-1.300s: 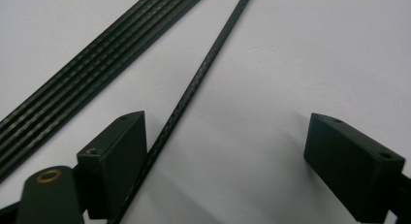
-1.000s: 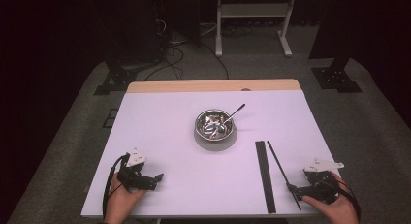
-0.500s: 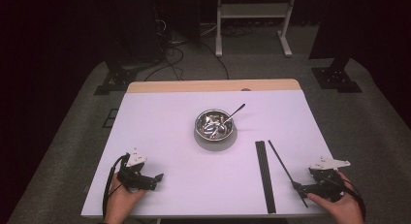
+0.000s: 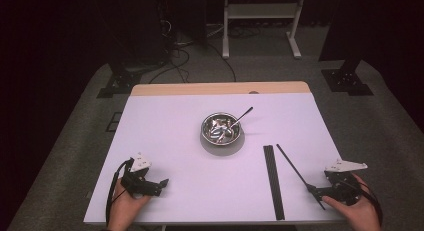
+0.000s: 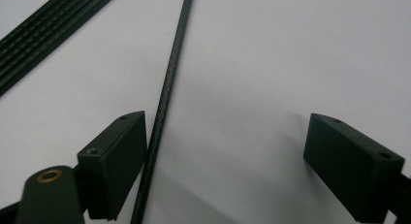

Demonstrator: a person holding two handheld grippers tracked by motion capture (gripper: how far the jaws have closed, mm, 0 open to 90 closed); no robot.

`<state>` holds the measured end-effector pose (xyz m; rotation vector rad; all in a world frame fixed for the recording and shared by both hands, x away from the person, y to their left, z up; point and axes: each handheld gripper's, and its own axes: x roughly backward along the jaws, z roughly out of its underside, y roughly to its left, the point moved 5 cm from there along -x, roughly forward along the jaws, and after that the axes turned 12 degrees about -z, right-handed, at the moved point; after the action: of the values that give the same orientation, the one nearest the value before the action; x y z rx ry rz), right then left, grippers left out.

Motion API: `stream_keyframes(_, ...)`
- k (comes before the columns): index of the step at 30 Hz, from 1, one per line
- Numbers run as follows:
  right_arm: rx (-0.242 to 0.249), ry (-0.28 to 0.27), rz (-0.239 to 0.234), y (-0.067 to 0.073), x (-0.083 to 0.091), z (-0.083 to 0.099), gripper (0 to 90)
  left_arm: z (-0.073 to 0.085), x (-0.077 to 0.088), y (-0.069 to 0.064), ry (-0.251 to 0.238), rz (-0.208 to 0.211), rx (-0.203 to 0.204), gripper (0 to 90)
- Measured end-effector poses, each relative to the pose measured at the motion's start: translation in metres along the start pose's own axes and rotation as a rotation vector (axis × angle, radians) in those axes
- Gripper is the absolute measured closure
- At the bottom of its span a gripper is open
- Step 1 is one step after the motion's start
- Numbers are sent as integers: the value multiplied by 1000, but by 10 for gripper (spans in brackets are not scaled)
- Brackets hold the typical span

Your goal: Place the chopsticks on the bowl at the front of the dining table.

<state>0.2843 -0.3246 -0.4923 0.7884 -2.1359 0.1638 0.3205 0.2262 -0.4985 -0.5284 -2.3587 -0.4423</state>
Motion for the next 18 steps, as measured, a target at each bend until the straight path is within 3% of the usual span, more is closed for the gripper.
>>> stream_keyframes(18,-34,-12,24,-18,5,1,139,0,0,0,0,0,1,0)
